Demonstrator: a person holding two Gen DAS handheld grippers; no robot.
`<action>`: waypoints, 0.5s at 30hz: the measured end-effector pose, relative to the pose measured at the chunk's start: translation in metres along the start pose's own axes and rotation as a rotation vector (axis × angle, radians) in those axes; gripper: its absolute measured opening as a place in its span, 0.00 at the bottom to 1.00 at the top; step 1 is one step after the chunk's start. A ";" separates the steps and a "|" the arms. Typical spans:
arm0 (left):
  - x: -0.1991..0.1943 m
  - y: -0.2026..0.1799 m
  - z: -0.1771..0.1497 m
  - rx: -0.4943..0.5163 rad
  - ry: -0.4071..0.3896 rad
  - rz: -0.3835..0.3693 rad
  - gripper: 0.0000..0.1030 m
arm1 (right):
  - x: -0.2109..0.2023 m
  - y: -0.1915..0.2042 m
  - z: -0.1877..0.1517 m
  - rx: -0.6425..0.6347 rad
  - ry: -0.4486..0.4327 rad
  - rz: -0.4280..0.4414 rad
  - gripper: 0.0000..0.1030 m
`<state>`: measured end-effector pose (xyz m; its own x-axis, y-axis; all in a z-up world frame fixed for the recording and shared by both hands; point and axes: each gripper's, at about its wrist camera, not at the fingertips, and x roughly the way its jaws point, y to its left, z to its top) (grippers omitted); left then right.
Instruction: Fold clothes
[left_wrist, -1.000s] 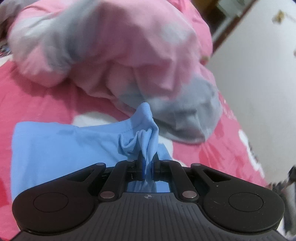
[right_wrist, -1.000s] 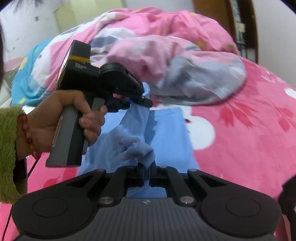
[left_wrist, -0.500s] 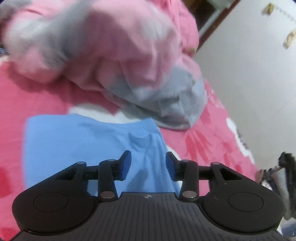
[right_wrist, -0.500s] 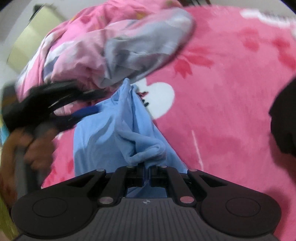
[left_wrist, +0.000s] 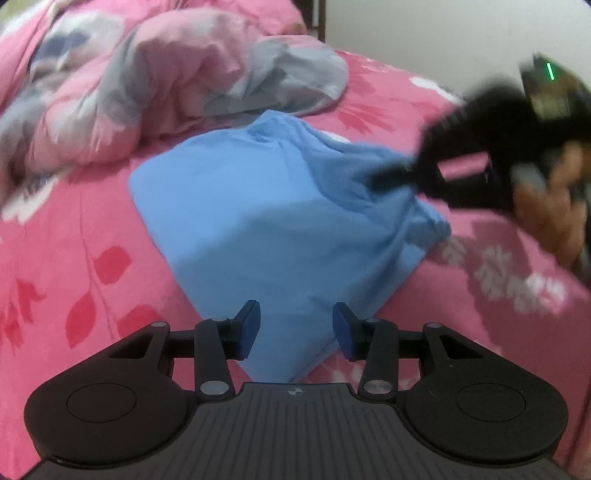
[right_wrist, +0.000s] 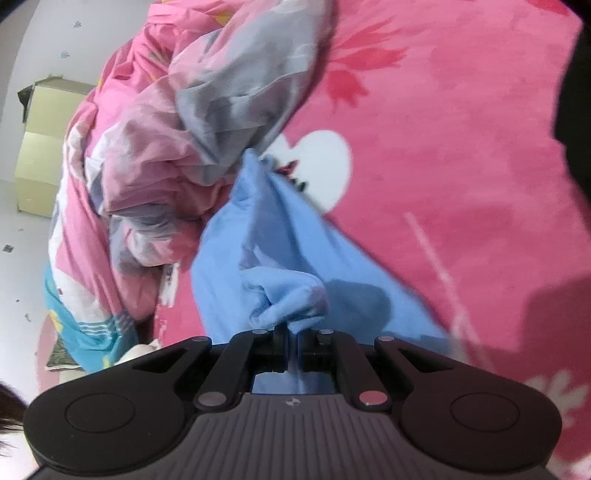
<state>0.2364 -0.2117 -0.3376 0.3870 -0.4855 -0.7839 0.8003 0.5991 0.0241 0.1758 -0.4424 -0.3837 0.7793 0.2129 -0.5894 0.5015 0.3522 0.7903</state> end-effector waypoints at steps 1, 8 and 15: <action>0.000 -0.005 -0.002 0.019 -0.010 0.012 0.42 | 0.001 0.006 0.000 -0.004 0.001 0.010 0.03; 0.013 -0.030 0.002 0.036 -0.066 0.049 0.42 | 0.002 0.038 -0.006 -0.038 -0.021 0.052 0.03; 0.028 -0.047 0.006 -0.001 -0.048 0.143 0.42 | -0.006 0.051 -0.007 -0.032 -0.057 0.092 0.03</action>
